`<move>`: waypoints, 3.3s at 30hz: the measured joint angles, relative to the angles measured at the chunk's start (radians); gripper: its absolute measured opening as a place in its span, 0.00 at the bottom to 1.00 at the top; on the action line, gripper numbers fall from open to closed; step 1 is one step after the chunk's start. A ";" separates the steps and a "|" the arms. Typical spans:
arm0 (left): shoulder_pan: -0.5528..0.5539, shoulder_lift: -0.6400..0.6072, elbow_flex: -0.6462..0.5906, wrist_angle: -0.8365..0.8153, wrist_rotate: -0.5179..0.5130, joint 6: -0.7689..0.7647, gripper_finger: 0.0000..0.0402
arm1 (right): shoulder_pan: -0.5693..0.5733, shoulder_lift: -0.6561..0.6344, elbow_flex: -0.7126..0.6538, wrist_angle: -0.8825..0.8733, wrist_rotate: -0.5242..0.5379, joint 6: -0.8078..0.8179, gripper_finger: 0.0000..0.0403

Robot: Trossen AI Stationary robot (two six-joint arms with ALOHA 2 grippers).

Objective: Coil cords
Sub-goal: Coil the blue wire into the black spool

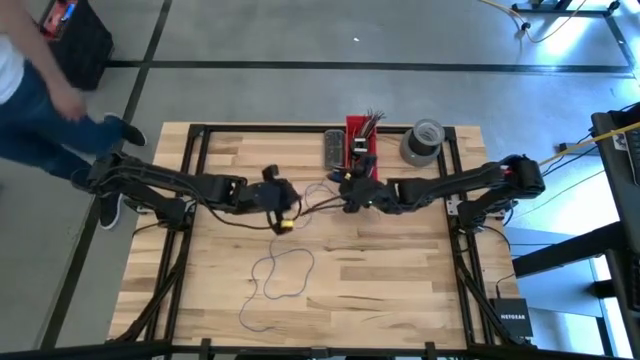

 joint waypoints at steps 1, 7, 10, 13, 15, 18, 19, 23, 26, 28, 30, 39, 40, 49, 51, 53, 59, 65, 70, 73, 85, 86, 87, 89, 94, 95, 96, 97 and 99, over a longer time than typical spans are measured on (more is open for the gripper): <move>-0.006 0.008 0.000 0.029 0.012 0.017 0.01 | -0.006 0.010 0.000 0.036 -0.001 0.005 0.02; -0.014 0.063 0.000 0.175 0.031 0.094 0.01 | -0.011 0.050 0.000 0.292 -0.078 0.017 0.02; -0.011 0.087 0.000 0.217 0.031 0.108 0.01 | -0.011 0.054 0.000 0.393 -0.153 0.048 0.02; -0.001 0.100 0.000 0.238 0.032 0.107 0.01 | -0.011 0.055 0.000 0.463 -0.218 0.078 0.02; 0.010 0.103 0.000 0.234 0.032 0.102 0.01 | -0.010 0.055 0.000 0.498 -0.249 0.093 0.02; 0.024 0.107 0.000 0.235 0.031 0.081 0.01 | -0.009 0.055 0.000 0.531 -0.296 0.119 0.02; 0.027 0.113 0.000 0.238 0.031 0.078 0.01 | -0.009 0.055 0.000 0.542 -0.310 0.130 0.02; 0.044 0.138 0.001 0.259 0.027 0.078 0.01 | -0.009 0.055 0.000 0.590 -0.355 0.167 0.02; 0.060 0.155 0.001 0.265 0.025 0.078 0.01 | -0.010 0.045 -0.003 0.592 -0.375 0.192 0.02; 0.070 0.168 0.001 0.263 0.032 0.078 0.01 | -0.009 0.022 -0.003 0.604 -0.383 0.198 0.02; 0.079 0.170 0.001 0.255 0.031 0.082 0.01 | -0.008 -0.003 -0.003 0.595 -0.394 0.198 0.02; 0.087 0.172 0.002 0.253 0.033 0.095 0.01 | 0.036 -0.134 0.000 0.535 -0.405 0.195 0.02; 0.087 0.172 0.002 0.255 0.033 0.097 0.01 | 0.043 -0.148 0.000 0.524 -0.403 0.194 0.02; 0.089 0.174 0.006 0.241 0.035 0.120 0.01 | 0.115 -0.261 -0.005 0.430 -0.385 0.154 0.02; 0.089 0.174 0.006 0.241 0.035 0.131 0.01 | 0.118 -0.276 -0.005 0.424 -0.377 0.139 0.02; 0.084 0.175 0.005 0.238 0.035 0.136 0.01 | 0.118 -0.291 -0.005 0.406 -0.374 0.138 0.02; 0.073 0.176 0.003 0.233 0.031 0.149 0.01 | 0.117 -0.313 -0.005 0.403 -0.369 0.131 0.02; 0.065 0.191 0.003 0.239 0.091 0.162 0.01 | 0.117 -0.341 -0.005 0.417 -0.371 0.109 0.02; 0.069 0.246 0.002 0.261 0.100 0.188 0.01 | 0.117 -0.373 -0.004 0.454 -0.388 0.094 0.02; 0.075 0.297 -0.008 0.237 0.107 0.218 0.01 | 0.118 -0.410 0.009 0.516 -0.394 0.086 0.02; 0.108 0.369 0.021 0.199 0.102 0.283 0.01 | 0.117 -0.500 0.008 0.427 -0.395 0.083 0.02; 0.106 0.356 0.028 0.184 0.096 0.270 0.02 | 0.118 -0.499 0.008 0.411 -0.384 0.083 0.02; 0.103 0.346 0.032 0.168 0.091 0.258 0.02 | 0.117 -0.494 0.006 0.392 -0.383 0.083 0.02; 0.095 0.328 0.033 0.158 0.091 0.227 0.05 | 0.117 -0.491 0.004 0.361 -0.383 0.083 0.02; 0.081 0.281 0.039 0.215 0.090 0.155 0.18 | 0.117 -0.492 0.005 0.351 -0.376 0.084 0.02; 0.079 0.284 0.038 0.237 0.091 0.155 0.21 | 0.117 -0.490 0.004 0.348 -0.376 0.084 0.02; 0.077 0.287 0.037 0.261 0.091 0.157 0.24 | 0.117 -0.489 0.004 0.345 -0.377 0.084 0.02; 0.078 0.288 0.035 0.283 0.091 0.164 0.27 | 0.117 -0.490 0.004 0.351 -0.378 0.084 0.02; 0.078 0.290 0.037 0.348 0.100 0.177 0.32 | 0.117 -0.493 0.004 0.352 -0.378 0.085 0.02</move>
